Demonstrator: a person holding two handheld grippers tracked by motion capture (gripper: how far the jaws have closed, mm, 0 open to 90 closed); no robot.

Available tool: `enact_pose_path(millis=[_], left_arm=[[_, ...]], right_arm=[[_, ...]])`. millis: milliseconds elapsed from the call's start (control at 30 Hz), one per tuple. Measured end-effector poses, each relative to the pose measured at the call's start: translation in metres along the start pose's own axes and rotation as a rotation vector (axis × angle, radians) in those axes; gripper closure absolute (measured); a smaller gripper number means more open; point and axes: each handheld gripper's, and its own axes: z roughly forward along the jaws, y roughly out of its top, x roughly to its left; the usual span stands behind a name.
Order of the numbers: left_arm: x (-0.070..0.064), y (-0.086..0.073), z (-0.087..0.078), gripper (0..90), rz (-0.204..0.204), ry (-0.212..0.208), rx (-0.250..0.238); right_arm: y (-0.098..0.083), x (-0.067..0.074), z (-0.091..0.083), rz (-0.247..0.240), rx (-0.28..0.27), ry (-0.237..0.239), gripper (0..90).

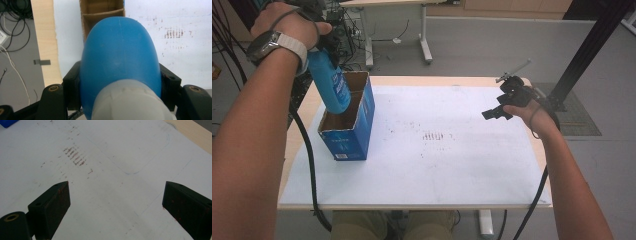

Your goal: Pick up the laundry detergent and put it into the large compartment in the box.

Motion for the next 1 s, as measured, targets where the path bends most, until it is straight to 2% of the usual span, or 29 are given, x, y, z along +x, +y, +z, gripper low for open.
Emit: enact_pose_path(millis=[400, 1000], left_arm=[[0.003, 0.004, 0.015, 37.1, 0.002, 0.008, 0.002], [0.003, 0.015, 0.060, 37.2, 0.022, 0.017, 0.016]], right_arm=[[0.001, 0.001, 0.003, -0.002, 0.005, 0.002, 7.8], [0.000, -0.002, 0.013, 0.010, 0.021, 0.011, 7.8]])
